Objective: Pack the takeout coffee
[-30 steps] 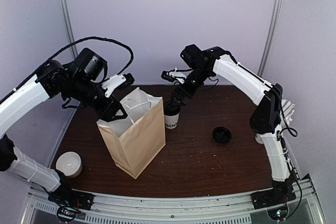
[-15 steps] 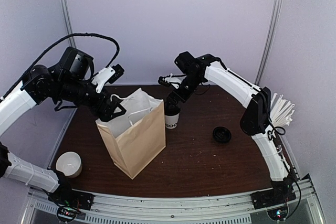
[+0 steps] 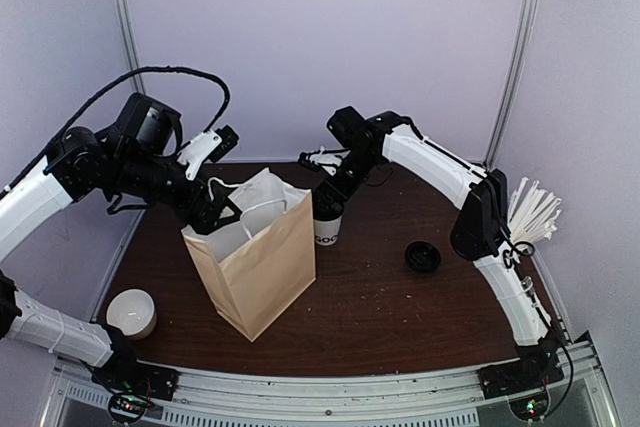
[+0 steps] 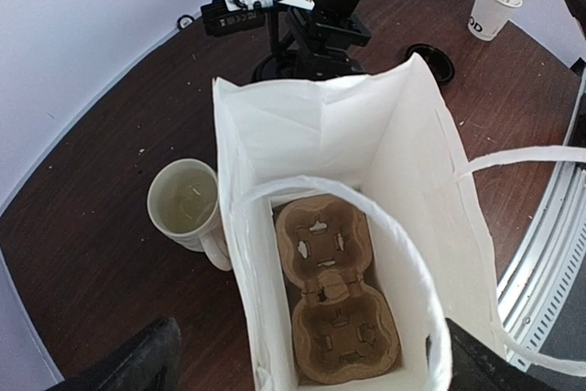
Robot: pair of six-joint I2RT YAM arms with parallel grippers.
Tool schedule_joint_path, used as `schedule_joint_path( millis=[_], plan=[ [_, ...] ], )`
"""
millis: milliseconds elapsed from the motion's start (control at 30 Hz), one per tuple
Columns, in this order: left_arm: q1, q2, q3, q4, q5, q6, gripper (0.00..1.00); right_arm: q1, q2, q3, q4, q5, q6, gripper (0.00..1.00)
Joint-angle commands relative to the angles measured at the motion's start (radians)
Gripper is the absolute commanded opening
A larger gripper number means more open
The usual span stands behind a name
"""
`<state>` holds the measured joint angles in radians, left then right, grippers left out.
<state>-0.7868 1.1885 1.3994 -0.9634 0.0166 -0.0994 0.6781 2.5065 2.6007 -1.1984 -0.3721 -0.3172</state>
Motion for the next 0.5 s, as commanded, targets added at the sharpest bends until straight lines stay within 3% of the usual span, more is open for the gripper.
schedule_joint_path(
  millis=[0, 267, 467],
  plan=[
    [0.005, -0.015, -0.019, 0.060, 0.025, -0.011, 0.97, 0.009, 0.016, 0.030, 0.005, 0.019, 0.006, 0.96],
    [0.006, -0.016, -0.027, 0.070, 0.030, -0.013, 0.97, 0.016, -0.023, 0.024, -0.008, 0.064, -0.001, 0.84],
    [0.005, -0.020, -0.026, 0.097, 0.025, 0.005, 0.97, 0.016, -0.177, -0.097, 0.003, 0.087, -0.016, 0.80]
  ],
)
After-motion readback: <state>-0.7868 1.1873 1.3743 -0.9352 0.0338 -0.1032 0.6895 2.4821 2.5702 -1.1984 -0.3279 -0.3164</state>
